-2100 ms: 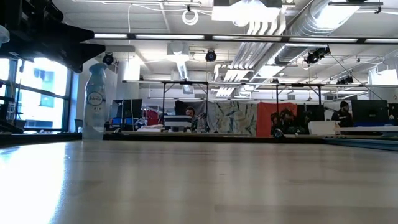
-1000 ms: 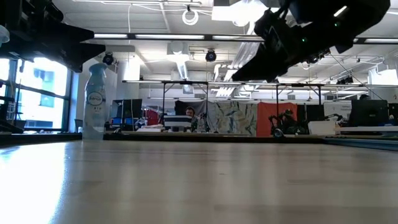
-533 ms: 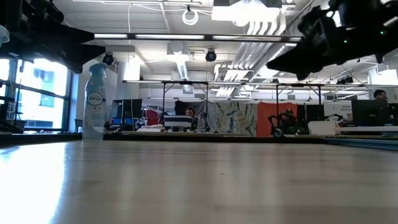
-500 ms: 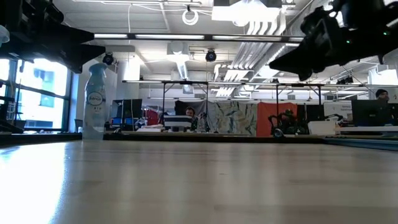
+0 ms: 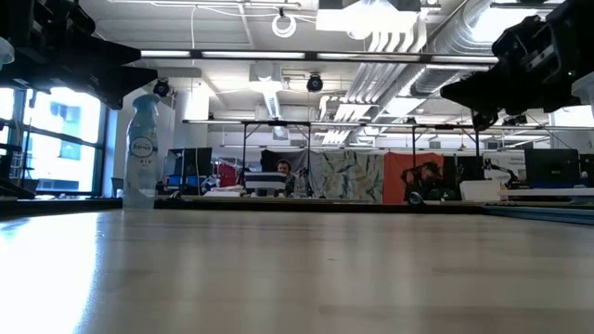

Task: Sort microfiber towel by color & place in baskets
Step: Return to Home Position

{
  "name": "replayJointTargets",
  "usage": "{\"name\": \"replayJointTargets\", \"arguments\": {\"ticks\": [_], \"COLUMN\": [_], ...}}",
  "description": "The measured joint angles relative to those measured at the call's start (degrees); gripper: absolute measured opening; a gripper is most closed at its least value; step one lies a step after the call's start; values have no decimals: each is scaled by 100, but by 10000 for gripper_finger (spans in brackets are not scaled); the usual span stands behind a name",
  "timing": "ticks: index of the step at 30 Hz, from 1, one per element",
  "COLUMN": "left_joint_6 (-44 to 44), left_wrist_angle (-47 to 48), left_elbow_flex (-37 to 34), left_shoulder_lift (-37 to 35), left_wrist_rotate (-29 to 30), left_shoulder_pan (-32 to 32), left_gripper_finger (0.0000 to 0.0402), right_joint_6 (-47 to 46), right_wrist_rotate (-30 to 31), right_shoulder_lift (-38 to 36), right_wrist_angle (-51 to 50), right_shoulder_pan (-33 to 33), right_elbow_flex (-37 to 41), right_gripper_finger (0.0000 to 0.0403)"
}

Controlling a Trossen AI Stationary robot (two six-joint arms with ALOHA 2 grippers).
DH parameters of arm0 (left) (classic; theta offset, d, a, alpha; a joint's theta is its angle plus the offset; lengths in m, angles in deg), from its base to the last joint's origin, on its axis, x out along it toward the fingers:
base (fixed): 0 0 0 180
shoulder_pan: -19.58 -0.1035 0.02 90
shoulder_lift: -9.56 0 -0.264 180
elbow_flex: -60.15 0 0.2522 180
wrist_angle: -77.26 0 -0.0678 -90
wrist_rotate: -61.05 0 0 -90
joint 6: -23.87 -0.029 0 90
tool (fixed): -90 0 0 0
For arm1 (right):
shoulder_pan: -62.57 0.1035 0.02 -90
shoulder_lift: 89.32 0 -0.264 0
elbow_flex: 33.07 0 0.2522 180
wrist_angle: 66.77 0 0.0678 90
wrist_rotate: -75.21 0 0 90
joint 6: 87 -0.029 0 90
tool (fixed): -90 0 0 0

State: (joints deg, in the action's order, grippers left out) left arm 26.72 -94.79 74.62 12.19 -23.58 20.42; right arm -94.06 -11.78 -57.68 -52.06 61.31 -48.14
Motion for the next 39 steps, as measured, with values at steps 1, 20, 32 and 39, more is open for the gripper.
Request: {"name": "replayJointTargets", "arguments": {"ticks": [1,20,32,39], "left_joint_6": [-2,-2,-2,-2], "left_wrist_angle": [0,2,2,2], "left_elbow_flex": [0,0,0,0], "left_shoulder_lift": [0,0,0,-2], "left_wrist_rotate": [0,-4,-9,-20], "left_shoulder_pan": [0,0,0,1], "left_gripper_finger": [234,234,234,234], "right_joint_6": [-2,0,-42,-42], "right_wrist_rotate": [-69,-369,-367,-323], "right_shoulder_lift": [-126,-2130,-2878,-2866], "right_wrist_angle": [-3,-1903,-2796,-2799], "right_shoulder_pan": [0,2,7,1], "right_elbow_flex": [52,72,64,64], "right_gripper_finger": [0,0,0,0]}}
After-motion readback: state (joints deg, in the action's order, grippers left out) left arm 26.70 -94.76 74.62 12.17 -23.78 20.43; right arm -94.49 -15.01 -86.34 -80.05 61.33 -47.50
